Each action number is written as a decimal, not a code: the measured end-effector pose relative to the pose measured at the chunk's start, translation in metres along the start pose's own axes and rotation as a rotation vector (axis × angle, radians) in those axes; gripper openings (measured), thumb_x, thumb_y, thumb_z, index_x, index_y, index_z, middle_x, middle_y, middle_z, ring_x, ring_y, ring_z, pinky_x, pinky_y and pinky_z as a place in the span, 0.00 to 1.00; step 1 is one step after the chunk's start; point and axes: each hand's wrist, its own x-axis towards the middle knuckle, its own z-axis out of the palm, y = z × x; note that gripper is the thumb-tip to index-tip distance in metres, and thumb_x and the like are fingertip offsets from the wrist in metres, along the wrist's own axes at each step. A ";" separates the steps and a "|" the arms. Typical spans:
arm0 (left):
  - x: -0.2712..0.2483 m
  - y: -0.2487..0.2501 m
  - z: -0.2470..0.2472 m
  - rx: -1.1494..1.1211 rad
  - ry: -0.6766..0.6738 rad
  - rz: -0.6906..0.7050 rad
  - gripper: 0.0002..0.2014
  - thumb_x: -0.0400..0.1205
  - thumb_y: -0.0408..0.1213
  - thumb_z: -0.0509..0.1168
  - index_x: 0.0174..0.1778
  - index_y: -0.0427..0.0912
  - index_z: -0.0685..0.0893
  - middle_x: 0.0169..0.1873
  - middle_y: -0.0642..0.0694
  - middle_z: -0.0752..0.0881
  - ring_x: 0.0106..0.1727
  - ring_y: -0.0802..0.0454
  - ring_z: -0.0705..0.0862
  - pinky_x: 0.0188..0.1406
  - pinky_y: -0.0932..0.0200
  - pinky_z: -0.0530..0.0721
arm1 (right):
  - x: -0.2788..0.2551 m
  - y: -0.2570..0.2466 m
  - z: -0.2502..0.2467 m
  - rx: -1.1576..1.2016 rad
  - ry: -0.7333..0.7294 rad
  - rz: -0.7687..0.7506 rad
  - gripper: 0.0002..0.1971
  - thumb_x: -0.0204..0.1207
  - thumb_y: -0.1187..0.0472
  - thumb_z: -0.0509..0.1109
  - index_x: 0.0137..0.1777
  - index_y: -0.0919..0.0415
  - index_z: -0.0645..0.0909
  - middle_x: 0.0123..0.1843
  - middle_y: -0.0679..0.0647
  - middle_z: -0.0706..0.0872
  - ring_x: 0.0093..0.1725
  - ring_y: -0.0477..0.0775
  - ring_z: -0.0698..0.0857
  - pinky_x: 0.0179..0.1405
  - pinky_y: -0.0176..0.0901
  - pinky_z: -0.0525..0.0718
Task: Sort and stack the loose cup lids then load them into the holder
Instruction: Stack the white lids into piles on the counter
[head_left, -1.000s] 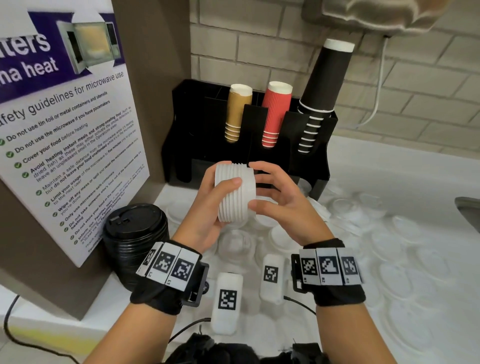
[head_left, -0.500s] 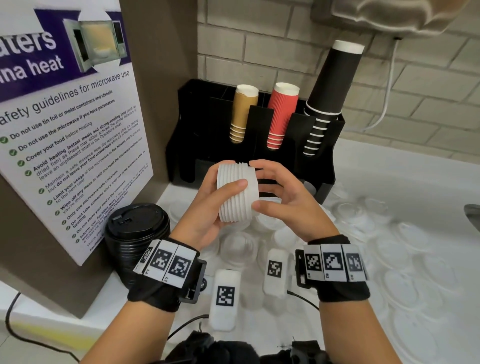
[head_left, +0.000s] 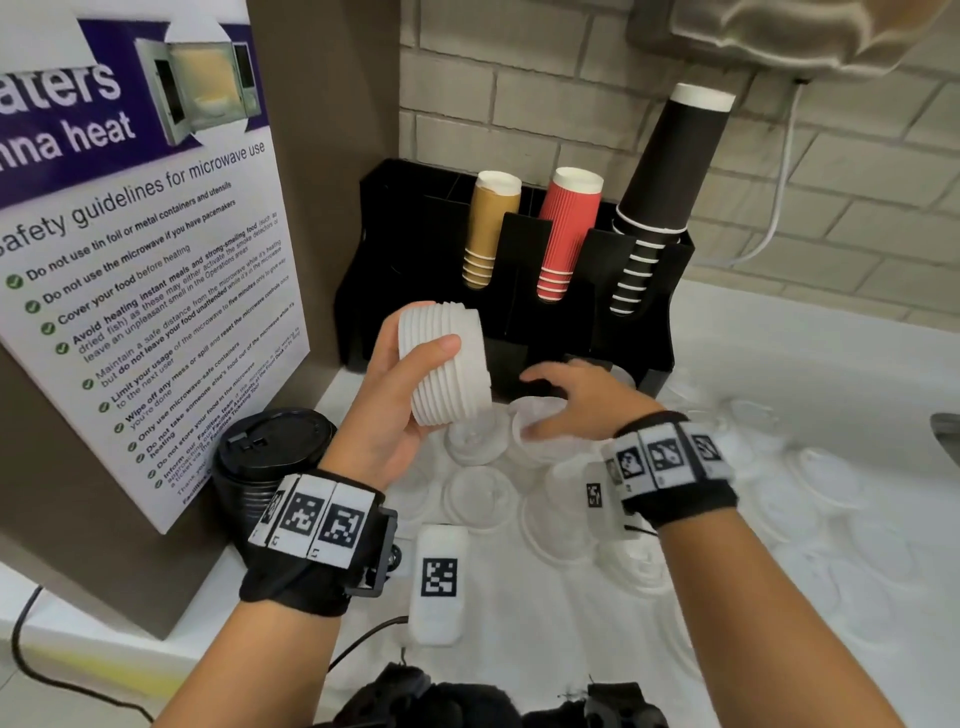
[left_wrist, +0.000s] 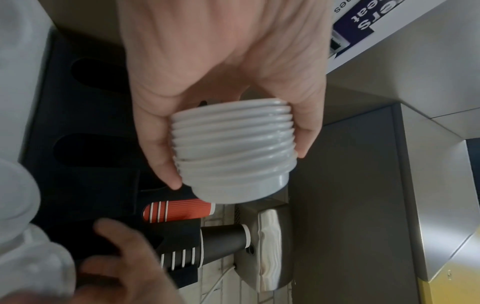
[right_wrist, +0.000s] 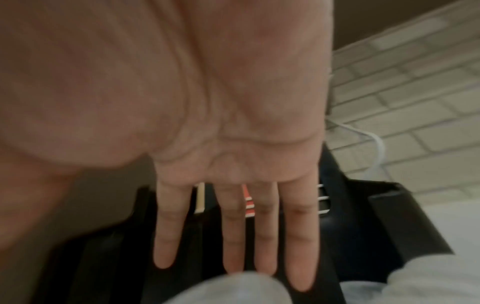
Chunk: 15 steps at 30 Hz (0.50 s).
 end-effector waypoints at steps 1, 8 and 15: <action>0.000 0.002 -0.001 -0.012 0.001 0.006 0.26 0.69 0.44 0.70 0.66 0.57 0.77 0.59 0.50 0.83 0.58 0.51 0.84 0.39 0.55 0.87 | 0.006 -0.002 0.004 -0.135 -0.119 0.036 0.41 0.64 0.44 0.80 0.77 0.38 0.66 0.71 0.54 0.70 0.72 0.60 0.72 0.67 0.56 0.77; -0.004 0.008 -0.002 -0.009 -0.016 0.022 0.30 0.63 0.48 0.75 0.63 0.60 0.78 0.58 0.52 0.83 0.58 0.52 0.84 0.42 0.54 0.87 | 0.026 -0.017 0.006 -0.378 -0.218 0.001 0.37 0.66 0.54 0.79 0.74 0.43 0.67 0.65 0.57 0.70 0.56 0.59 0.77 0.50 0.52 0.85; -0.008 0.012 -0.003 -0.026 0.017 0.052 0.24 0.69 0.45 0.70 0.63 0.58 0.78 0.59 0.51 0.84 0.58 0.52 0.84 0.43 0.54 0.88 | 0.027 -0.038 -0.035 -0.072 0.004 -0.159 0.39 0.70 0.44 0.76 0.79 0.50 0.66 0.69 0.56 0.73 0.65 0.56 0.77 0.61 0.43 0.77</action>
